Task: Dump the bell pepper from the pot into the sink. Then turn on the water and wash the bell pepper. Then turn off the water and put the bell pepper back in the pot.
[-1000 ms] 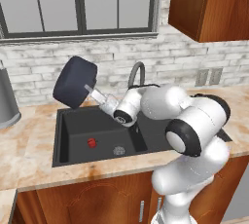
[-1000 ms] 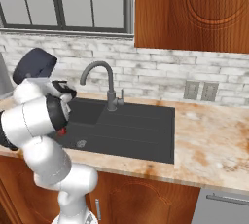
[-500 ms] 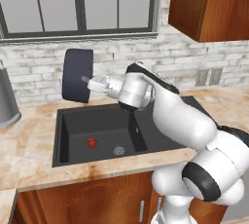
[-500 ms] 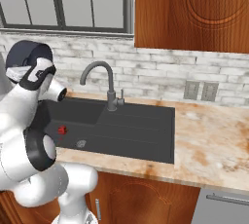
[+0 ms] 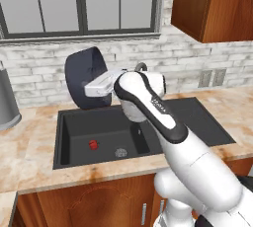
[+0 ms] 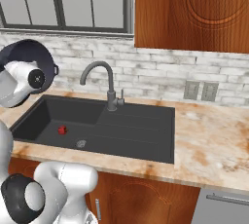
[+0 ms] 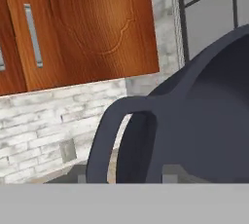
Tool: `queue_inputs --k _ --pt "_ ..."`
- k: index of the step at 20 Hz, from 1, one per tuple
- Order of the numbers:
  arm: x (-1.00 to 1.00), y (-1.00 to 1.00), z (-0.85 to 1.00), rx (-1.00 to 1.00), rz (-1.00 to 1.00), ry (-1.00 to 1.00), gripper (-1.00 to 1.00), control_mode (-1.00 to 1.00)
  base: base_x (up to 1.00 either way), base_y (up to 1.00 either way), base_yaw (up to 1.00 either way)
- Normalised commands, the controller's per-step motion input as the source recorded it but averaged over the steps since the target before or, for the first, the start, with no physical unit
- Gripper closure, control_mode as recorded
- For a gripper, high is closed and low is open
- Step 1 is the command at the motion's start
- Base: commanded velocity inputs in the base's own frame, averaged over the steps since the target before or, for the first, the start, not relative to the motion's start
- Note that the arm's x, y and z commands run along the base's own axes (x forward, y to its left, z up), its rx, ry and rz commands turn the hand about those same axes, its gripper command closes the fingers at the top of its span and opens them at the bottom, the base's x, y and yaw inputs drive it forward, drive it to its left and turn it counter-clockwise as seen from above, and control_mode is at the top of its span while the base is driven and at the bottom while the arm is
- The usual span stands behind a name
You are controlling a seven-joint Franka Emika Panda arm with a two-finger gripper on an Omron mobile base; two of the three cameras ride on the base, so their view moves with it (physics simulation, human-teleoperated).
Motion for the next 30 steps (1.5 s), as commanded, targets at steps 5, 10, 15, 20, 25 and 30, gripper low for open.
queue_inputs --k 5,10,15,20,25,30 --pt "-0.39 -0.55 0.02 -0.38 -0.23 0.0 1.0 -1.0 0.0 0.0 0.0" --pt "-0.17 -0.76 0.0 -0.35 -0.26 0.0 1.0 -1.0 0.0 0.0 0.0" --pt "-0.05 -0.88 0.0 -0.27 -0.25 0.02 1.0 -1.0 0.0 0.0 0.0" --pt "0.0 -0.93 -0.14 -0.17 -0.22 0.1 1.0 -1.0 0.0 0.0 0.0" --pt "0.19 -0.96 -0.41 -0.09 -0.16 0.16 1.0 -1.0 0.0 0.0 0.0" --pt "0.3 -1.0 -0.42 -0.04 -0.12 0.17 1.0 -1.0 0.0 0.0 0.0"
